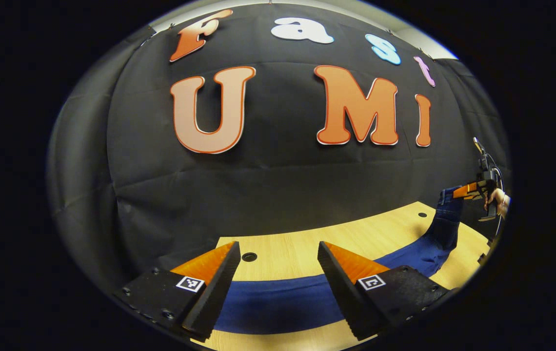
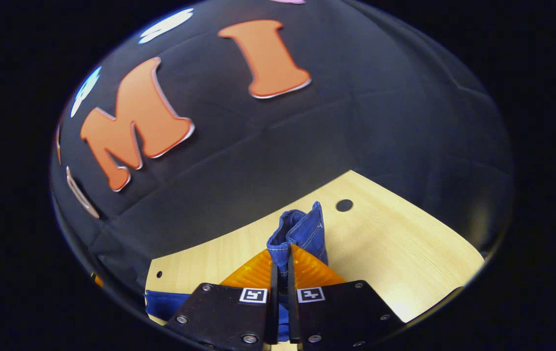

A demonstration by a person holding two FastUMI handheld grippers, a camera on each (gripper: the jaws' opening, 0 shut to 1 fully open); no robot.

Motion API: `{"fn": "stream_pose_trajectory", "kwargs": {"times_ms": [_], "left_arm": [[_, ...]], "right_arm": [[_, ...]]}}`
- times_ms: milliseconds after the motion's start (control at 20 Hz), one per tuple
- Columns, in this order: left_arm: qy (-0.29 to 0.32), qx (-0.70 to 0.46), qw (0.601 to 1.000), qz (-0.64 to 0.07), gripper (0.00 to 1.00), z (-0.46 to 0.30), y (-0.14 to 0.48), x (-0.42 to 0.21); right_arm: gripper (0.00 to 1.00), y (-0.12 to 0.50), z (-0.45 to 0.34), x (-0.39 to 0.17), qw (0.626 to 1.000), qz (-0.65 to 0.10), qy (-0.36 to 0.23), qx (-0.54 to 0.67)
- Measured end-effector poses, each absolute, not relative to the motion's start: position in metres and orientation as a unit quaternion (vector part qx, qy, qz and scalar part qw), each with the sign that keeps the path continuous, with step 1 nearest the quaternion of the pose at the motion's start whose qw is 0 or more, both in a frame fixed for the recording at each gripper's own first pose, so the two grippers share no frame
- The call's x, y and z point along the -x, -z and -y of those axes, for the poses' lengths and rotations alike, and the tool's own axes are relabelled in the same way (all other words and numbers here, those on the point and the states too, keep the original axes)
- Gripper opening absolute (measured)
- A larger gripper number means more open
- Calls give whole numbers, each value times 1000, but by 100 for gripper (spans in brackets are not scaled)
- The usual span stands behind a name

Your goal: Grasp the waist and the cuffs of the jeans and fold them to make the two legs overlap; first hold the waist and fold one-third of the jeans toward the cuffs, then hold the cuffs and fold the remaining one-third in the same direction to finish folding.

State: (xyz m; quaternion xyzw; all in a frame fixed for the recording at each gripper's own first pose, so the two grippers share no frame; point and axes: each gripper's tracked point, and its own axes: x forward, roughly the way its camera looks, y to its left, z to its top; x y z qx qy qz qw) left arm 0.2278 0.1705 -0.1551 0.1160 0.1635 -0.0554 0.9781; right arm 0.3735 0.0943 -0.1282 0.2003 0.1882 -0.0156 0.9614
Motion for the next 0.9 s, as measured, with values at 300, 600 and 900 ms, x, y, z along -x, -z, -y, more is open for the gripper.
{"fn": "stream_pose_trajectory", "kwargs": {"times_ms": [300,600,900], "left_arm": [[49,-107,980,-161,98,-225,149,-226],[38,-100,981,-165,98,-270,147,-222],[37,-104,979,-170,98,-291,150,-220]], "right_arm": [[8,101,-225,-377,966,-186,-58,-168],[8,139,-331,-366,962,-223,-113,-111],[8,195,-396,-349,948,-262,-161,-75]]}}
